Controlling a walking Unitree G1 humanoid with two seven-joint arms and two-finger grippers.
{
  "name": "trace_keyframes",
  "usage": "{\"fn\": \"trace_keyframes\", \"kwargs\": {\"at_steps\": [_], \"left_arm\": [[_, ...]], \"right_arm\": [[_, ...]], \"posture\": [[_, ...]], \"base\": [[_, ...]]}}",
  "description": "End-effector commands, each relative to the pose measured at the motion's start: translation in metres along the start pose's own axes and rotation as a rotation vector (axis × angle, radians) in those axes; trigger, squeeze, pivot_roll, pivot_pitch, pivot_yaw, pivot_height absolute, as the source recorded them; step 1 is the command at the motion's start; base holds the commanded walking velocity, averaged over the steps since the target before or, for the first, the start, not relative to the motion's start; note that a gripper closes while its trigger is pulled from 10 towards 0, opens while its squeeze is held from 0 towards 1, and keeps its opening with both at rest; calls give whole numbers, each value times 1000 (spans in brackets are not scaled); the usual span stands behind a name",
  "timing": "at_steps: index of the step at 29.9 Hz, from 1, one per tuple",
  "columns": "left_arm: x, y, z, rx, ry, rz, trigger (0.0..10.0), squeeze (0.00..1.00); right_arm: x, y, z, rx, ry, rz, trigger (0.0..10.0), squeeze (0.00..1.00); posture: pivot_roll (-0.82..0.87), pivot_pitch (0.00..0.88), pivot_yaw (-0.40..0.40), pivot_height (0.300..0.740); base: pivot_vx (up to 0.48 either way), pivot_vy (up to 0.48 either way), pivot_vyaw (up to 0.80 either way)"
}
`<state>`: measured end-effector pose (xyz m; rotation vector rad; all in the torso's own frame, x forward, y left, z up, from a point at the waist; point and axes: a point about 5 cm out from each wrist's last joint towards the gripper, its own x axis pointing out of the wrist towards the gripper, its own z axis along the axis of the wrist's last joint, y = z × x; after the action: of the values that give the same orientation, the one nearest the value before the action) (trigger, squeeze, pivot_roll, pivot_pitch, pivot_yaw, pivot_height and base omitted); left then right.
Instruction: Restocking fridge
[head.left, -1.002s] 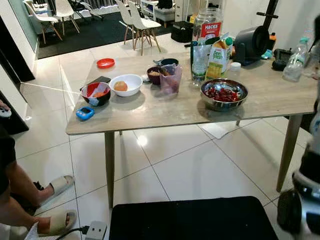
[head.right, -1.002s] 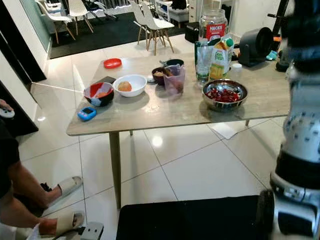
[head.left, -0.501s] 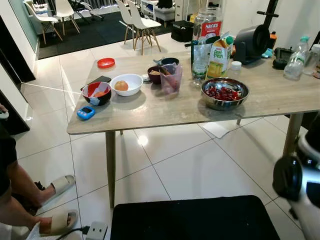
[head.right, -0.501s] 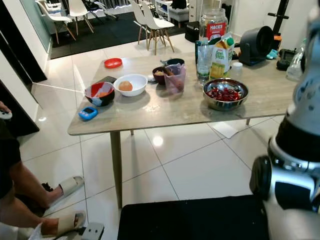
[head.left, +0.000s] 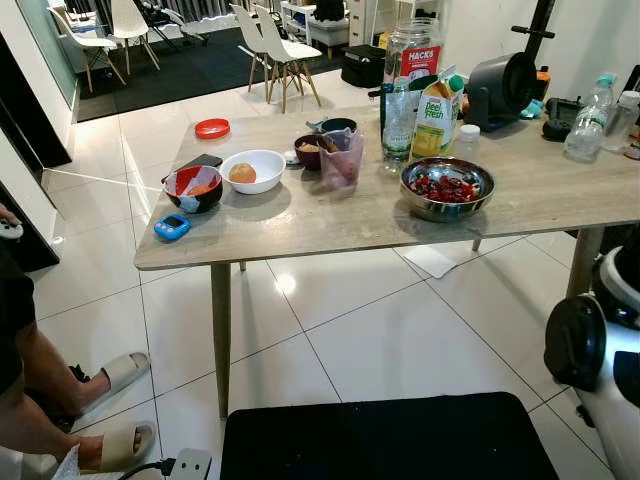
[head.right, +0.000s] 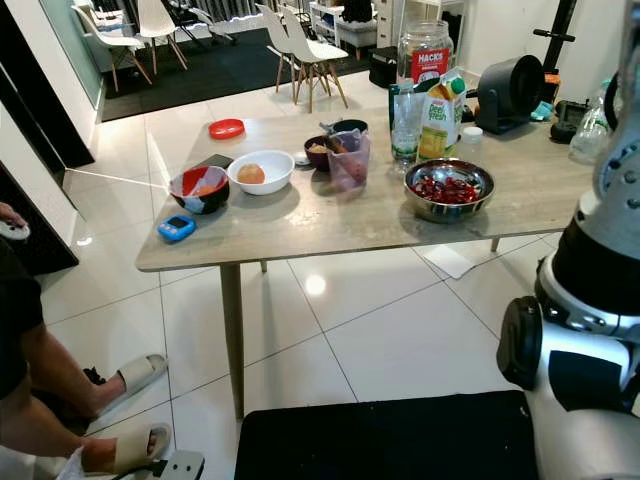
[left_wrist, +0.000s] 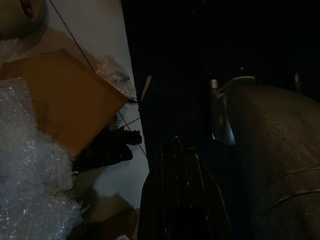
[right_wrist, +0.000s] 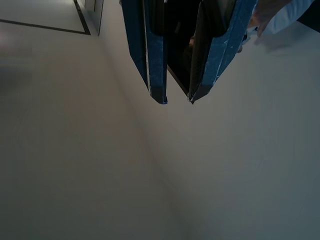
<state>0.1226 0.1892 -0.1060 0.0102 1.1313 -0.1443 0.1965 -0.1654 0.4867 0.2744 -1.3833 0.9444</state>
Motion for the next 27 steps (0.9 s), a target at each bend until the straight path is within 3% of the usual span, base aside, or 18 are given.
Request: {"fn": "trace_keyframes", "kwargs": {"at_steps": [1, 4, 5, 8, 11, 12, 16, 22, 27], "left_arm": [[-1, 3, -2, 13, 21, 7, 10000, 0], [0, 2, 0, 14, 16, 5, 10000, 0], [0, 2, 1, 14, 15, 5, 10000, 0], [0, 2, 1, 13, 13, 5, 10000, 0], [0, 2, 3, 12, 8, 5, 10000, 0], [0, 2, 3, 12, 8, 5, 10000, 0], [1, 2, 4, 8, 7, 7, 10000, 0], [0, 3, 4, 5, 8, 9, 10000, 0], [0, 5, 3, 4, 8, 12, 10000, 0]], "right_arm": [[-3, -2, -6, 10, 20, -19, 10000, 0], [-9, -9, -11, 4, 39, -57, 10000, 0], [-21, -20, -19, 3, 71, -121, 10000, 0], [-32, -30, -25, 0, 100, -175, 10000, 0], [-69, -55, -46, 4, 185, -328, 10000, 0], [-69, -55, -46, 4, 185, -328, 10000, 0], [-112, -72, -73, 29, 285, -484, 10000, 0], [-130, -76, -84, 39, 320, -535, 10000, 0], [-131, -75, -88, 45, 316, -531, 10000, 0]], "posture": [[-67, 0, 81, 740], [-69, 0, 80, 740], [-70, 0, 79, 740], [-70, 0, 78, 740], [-68, 0, 77, 740], [-68, 0, 77, 740], [-65, 0, 74, 740], [-57, 0, 73, 740], [-56, 0, 76, 740]], "base": [[0, 0, 0], [0, 0, 0], [0, 0, 0], [0, 0, 0], [0, 0, 0], [0, 0, 0], [0, 0, 0], [0, 0, 0], [0, 0, 0]]}}
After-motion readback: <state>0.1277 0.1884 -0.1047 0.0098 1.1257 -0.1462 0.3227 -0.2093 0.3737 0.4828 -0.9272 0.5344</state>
